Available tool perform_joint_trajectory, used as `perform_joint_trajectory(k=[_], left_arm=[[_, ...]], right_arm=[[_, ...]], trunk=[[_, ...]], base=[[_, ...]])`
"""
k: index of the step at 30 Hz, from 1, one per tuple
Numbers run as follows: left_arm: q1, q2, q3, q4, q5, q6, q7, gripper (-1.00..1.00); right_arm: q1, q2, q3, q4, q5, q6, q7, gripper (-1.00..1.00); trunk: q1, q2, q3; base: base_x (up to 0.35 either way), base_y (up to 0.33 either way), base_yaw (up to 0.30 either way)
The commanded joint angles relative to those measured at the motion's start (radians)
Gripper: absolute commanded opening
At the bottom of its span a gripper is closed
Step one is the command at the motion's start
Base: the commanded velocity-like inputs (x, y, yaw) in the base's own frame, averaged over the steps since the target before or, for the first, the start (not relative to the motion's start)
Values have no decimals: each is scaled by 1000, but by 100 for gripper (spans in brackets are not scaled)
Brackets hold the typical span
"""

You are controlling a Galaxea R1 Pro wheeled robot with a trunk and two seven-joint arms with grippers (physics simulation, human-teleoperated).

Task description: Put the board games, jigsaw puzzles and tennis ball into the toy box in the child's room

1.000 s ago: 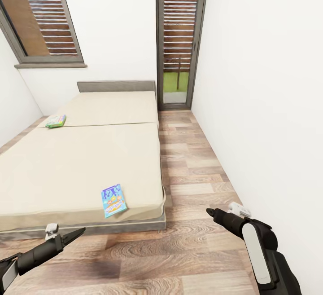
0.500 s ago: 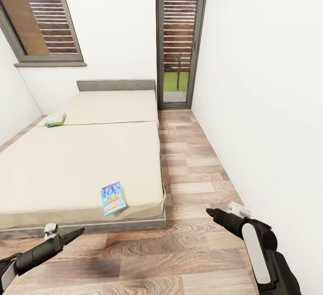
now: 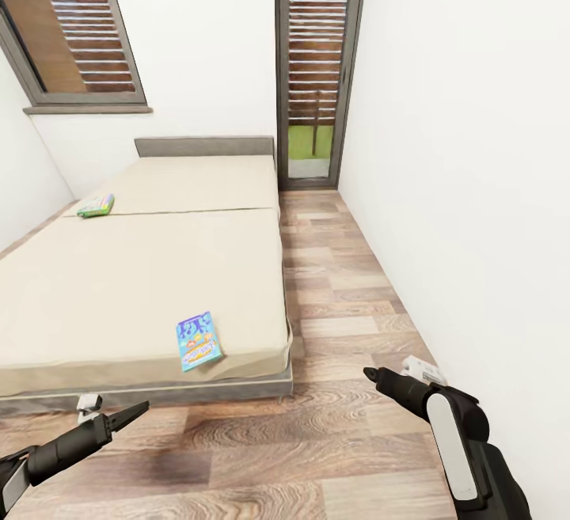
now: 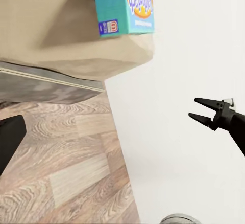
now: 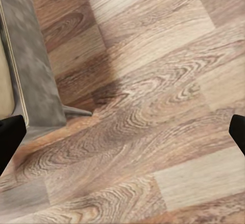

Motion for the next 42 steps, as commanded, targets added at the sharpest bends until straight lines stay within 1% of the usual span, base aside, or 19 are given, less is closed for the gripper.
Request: perform_joint_trajectory(k=[1, 6, 18, 21, 23, 24, 25, 26, 28, 32, 42], left_arm=[[0, 0, -1, 0, 3, 10, -3, 100], [0, 0, -1, 0, 3, 11, -3, 100], [0, 0, 1, 1, 4, 28, -2, 100], [0, -1, 12, 2, 6, 36, -4, 100], [0, -2, 34, 3, 8, 57, -3, 100], [0, -3, 51, 4, 8, 80, 0, 100], [0, -3, 60, 4, 8, 94, 1, 100], [0, -4, 74, 4, 8, 122, 4, 100], [0, -5, 90, 5, 8, 158, 6, 100], [0, -8, 102, 5, 9, 190, 9, 100], [0, -10, 106, 8, 9, 201, 10, 100]], right_arm=[[-1, 1, -1, -1, -11, 3, -9, 100], [-1, 1, 1, -1, -11, 3, -9, 100], [-1, 1, 2, -1, -11, 2, -10, 100], [-1, 1, 2, -1, -11, 2, -10, 100], [-1, 2, 3, -1, -11, 2, -10, 100], [-1, 2, 3, -1, -11, 2, -10, 100], [-1, 2, 3, -1, -11, 2, -10, 100], [-1, 3, 3, -1, -11, 2, -10, 100], [-1, 4, 3, -1, -11, 2, -10, 100], [-1, 4, 3, -1, -10, 2, -10, 100], [-1, 4, 3, -1, -9, 2, -10, 100]], trunk=[[4, -8, -4], [23, -43, -20], [23, -43, -20], [23, -43, -20], [23, -43, -20], [23, -43, -20], [23, -43, -20], [23, -43, -20], [23, -43, -20], [23, -43, -20], [23, -43, -20]], base=[[0, 0, 0], [0, 0, 0], [0, 0, 0], [0, 0, 0], [0, 0, 0], [0, 0, 0], [0, 0, 0], [0, 0, 0], [0, 0, 0], [2, 0, 0], [73, 0, 0]])
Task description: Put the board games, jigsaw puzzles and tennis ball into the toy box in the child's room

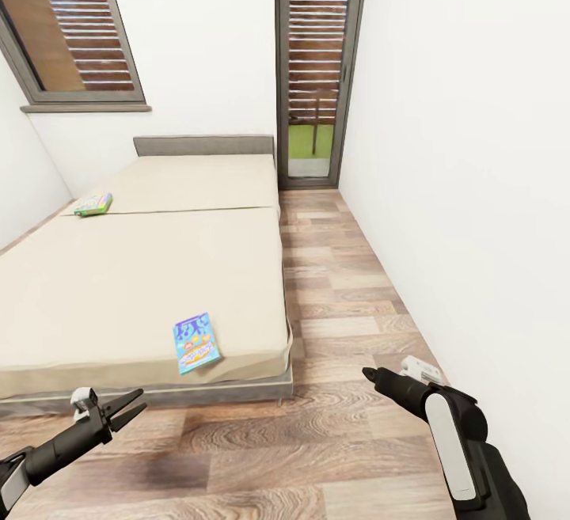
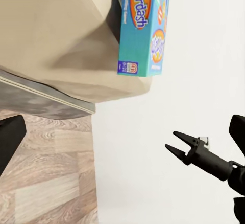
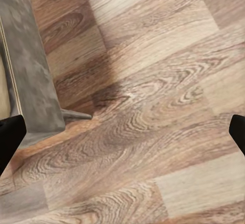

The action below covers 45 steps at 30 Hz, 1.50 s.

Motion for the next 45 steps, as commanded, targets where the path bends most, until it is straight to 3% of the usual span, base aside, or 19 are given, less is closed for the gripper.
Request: perform_joint_trajectory(k=[1, 30, 38, 45], left_arm=[[0, 0, -2, 1, 3, 11, -3, 100], [0, 0, -2, 7, 3, 27, 24, 100], [0, 0, 28, 8, 3, 53, 53, 100], [0, 0, 34, 8, 3, 56, 57, 100]], right_arm=[[-1, 1, -1, -1, -11, 4, -9, 100], [-1, 3, -1, -1, -11, 4, -9, 100], [-1, 4, -1, -1, -9, 4, -9, 100], [-1, 4, 2, -1, -10, 4, -8, 100]], trunk=[[0, 0, -1], [0, 0, -1], [0, 0, -1], [0, 0, -1]], base=[[27, 0, 0], [46, -58, 0], [83, -105, 0], [31, -35, 0]])
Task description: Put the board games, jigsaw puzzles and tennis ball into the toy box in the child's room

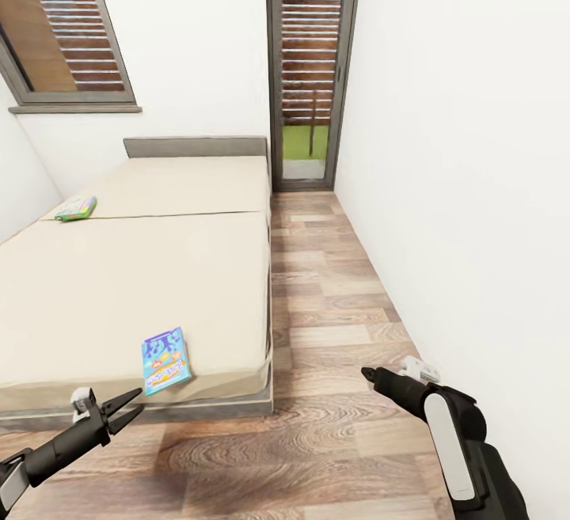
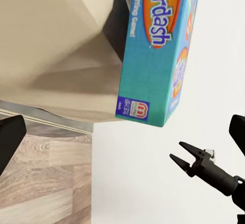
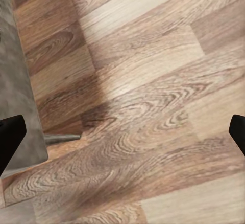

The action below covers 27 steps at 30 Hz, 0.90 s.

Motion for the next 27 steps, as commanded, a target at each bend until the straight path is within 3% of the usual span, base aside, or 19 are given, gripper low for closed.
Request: perform_joint_trajectory(k=[1, 10, 20, 27], left_arm=[[0, 0, -2, 0, 4, 11, -3, 100], [0, -1, -2, 0, 4, 38, 0, 100], [0, -3, -2, 0, 4, 47, 14, 100], [0, -3, -2, 0, 4, 46, 16, 100]], right_arm=[[-1, 1, -1, -1, -11, 4, -9, 100], [-1, 4, 5, 2, -10, 6, -8, 100], [-2, 5, 78, 3, -11, 6, -8, 100], [-3, 7, 98, 17, -8, 6, -8, 100]], trunk=[[0, 0, -1], [0, 0, -1], [0, 0, -1], [0, 0, -1]], base=[[6, -7, 0], [2, -2, 0], [0, 0, 0], [0, 0, 0]])
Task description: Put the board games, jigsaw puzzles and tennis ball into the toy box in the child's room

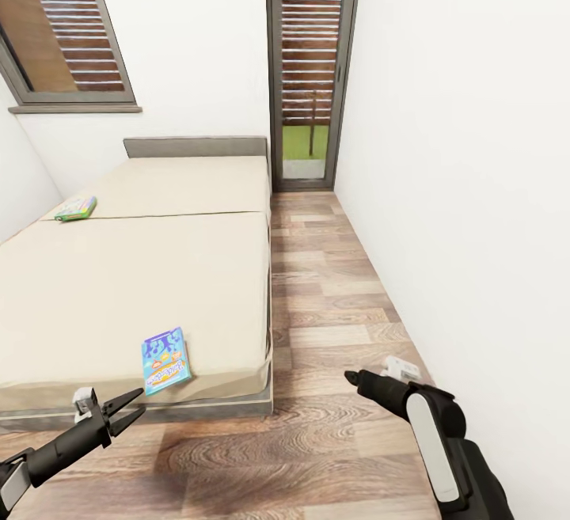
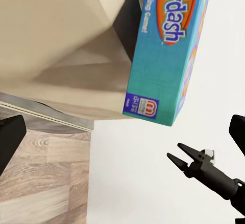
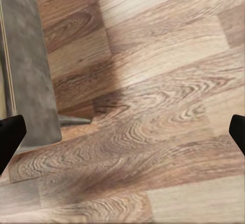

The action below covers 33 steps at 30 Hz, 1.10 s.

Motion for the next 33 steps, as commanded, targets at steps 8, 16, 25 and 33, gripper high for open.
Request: perform_joint_trajectory(k=[8, 16, 25, 33], left_arm=[[0, -8, -1, 0, 5, 6, -2, 100], [0, -38, 0, 0, 4, 1, -1, 100], [0, -66, 0, -1, 3, -1, -1, 100], [0, -80, -1, -1, 3, -10, 3, 100]], right_arm=[[-5, -1, 1, 19, -6, 2, -9, 100], [-5, -9, -4, 21, -14, 4, -8, 100], [-5, -15, -73, 17, -15, 7, -7, 100], [-5, -15, -102, 20, -14, 5, -7, 100]], trunk=[[0, 0, -1], [0, 0, -1], [0, 0, -1], [0, 0, -1]], base=[[0, 0, 0], [0, 0, 0], [0, 0, 0], [0, 0, 0]])
